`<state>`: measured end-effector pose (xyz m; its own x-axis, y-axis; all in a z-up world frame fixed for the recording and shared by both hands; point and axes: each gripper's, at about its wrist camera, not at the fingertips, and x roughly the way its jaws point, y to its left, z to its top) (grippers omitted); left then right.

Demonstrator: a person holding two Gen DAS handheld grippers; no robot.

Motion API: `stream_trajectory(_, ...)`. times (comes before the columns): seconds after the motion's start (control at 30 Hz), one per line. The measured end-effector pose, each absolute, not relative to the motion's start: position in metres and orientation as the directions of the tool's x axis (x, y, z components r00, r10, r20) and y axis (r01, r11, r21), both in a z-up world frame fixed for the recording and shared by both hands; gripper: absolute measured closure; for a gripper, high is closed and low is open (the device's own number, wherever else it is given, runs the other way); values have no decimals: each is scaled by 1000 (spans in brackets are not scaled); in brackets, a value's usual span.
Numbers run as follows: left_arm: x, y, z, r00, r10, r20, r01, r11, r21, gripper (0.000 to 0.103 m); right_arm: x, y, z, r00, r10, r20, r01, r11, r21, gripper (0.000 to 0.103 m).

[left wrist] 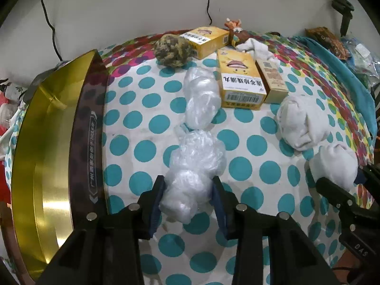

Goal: Organize objects
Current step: 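Grasp the plastic-wrapped bundle with the left gripper while the right grasps the white rolled sock, then carry the plastic bundle into the gold tray with the left gripper and release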

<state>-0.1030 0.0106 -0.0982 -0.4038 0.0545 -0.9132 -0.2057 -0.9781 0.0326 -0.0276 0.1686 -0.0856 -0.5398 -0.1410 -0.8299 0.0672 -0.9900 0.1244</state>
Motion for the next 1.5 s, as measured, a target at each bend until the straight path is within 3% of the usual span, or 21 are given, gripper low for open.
stream_trajectory(0.3, -81, 1, -67, -487, 51, -872, -185, -982, 46, 66, -25, 168, -80, -551, -134, -824, 60, -991, 121, 59)
stream_trajectory(0.57, -61, -55, -32, -549, -41, -835, -29, -997, 68, 65, -18, 165, -67, -574, -129, -809, 53, -991, 120, 59)
stream_trajectory(0.87, -51, -122, -48, -490, -122, -863, 144, -988, 57, 65, -11, 149, -58, -577, -126, -807, 71, -992, 104, 59)
stream_trajectory(1.27, -46, -141, -73, -448, -131, -884, 217, -976, 35, 61, -13, 119, -49, -568, -116, -815, 119, -991, 58, 59)
stream_trajectory(1.43, -42, -135, -78, -455, -188, -870, 211, -972, 100, 46, -12, 109, -46, -569, -106, -816, 129, -991, 39, 59)
stream_trajectory(1.5, -41, -132, -79, -458, -192, -868, 189, -975, 116, 46, -13, 106, -47, -566, -109, -817, 131, -990, 41, 59)
